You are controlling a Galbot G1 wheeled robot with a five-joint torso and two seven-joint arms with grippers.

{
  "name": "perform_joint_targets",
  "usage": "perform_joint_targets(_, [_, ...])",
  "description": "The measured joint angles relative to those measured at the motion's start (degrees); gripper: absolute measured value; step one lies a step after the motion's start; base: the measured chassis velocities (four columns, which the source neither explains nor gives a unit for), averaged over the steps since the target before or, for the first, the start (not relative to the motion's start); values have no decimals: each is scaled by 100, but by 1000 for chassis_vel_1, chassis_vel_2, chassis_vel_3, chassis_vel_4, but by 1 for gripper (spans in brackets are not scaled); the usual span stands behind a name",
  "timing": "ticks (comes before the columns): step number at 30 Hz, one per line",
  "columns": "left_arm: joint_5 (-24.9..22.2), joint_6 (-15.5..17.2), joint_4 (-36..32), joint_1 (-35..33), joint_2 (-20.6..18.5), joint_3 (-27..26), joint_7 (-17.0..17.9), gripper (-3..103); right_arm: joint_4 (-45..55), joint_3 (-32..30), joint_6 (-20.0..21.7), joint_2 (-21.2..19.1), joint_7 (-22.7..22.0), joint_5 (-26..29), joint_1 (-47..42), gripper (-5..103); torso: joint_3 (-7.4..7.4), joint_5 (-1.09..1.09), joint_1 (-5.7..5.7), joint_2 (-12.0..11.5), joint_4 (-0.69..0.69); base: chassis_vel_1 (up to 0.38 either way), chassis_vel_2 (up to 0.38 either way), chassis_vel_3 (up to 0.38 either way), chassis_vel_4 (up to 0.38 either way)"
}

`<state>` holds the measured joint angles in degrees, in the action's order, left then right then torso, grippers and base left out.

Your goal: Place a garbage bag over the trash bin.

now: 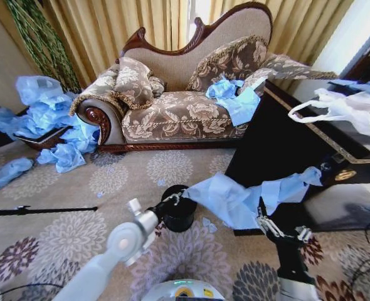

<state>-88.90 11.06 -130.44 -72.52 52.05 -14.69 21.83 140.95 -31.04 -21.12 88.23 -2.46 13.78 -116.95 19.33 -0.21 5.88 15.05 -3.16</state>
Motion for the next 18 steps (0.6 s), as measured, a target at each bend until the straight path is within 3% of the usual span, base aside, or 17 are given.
perform_joint_targets(7, [-616,7,-151,84,-299,-555,182,0,-924,390,174,-93,538,-21,169,100,1,0,0,0,-2,0,0,0,0])
perform_joint_targets(15, [-694,43,27,324,-475,-412,243,0,-2106,1016,188,-123,926,-396,671,100,1,0,1,-1,-1,0,0,0,0])
perform_joint_targets(18, [-696,98,54,431,-596,-280,244,0,-2356,1137,218,-228,1096,-406,890,100,0,-11,0,-1,0,0,0,0,0])
